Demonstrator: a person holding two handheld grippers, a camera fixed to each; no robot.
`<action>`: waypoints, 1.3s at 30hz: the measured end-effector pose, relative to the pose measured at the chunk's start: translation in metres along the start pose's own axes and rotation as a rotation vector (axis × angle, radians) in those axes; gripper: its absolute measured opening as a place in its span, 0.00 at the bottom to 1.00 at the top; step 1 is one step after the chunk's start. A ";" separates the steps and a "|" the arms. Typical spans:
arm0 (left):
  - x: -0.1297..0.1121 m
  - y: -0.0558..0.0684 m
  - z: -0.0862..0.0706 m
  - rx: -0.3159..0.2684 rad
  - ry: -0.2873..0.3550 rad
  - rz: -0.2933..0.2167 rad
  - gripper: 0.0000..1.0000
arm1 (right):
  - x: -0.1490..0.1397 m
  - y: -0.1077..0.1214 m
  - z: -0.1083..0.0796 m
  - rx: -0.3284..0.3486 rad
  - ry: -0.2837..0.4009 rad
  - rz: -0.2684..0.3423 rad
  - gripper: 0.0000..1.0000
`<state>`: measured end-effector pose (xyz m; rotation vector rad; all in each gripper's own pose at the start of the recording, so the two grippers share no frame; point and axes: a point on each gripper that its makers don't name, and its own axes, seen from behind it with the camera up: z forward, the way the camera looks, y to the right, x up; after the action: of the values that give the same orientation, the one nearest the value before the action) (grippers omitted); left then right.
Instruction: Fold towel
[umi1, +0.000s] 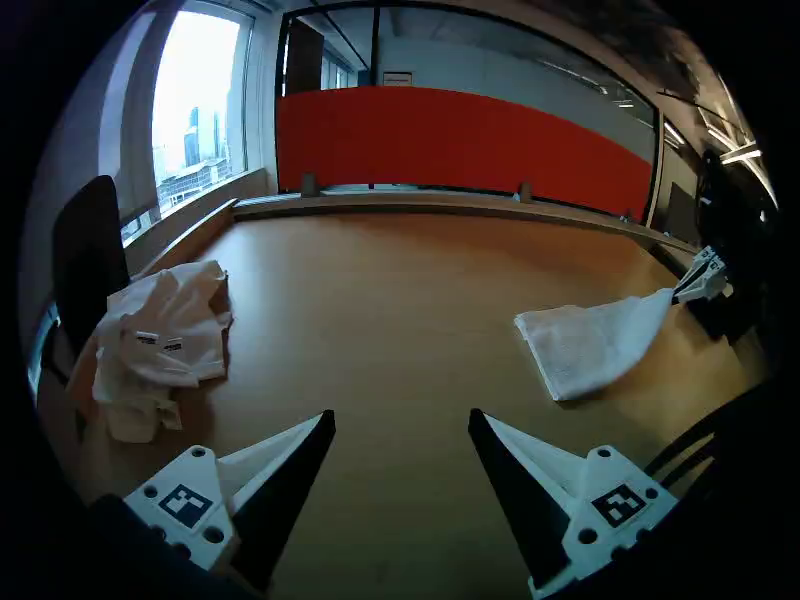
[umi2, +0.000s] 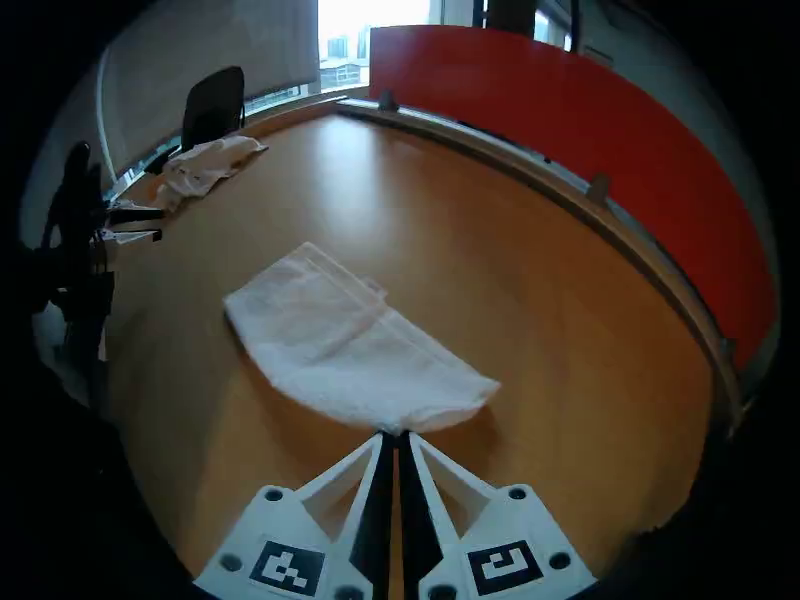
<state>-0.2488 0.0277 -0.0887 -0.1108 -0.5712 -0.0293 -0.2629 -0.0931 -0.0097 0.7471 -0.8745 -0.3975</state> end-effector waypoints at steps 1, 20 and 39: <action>0.000 0.000 0.000 0.000 0.000 0.000 1.00 | 0.003 -0.001 0.000 0.002 0.003 -0.004 0.03; -0.009 -0.002 -0.008 -0.005 -0.005 -0.017 1.00 | 0.110 -0.074 0.039 0.174 0.093 -0.208 0.03; -0.023 -0.015 -0.021 0.022 -0.018 -0.053 0.99 | 0.115 -0.151 0.112 0.343 0.005 -0.304 0.03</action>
<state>-0.2579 0.0107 -0.1169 -0.0746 -0.5919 -0.0739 -0.2881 -0.3120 -0.0111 1.2054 -0.8352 -0.5202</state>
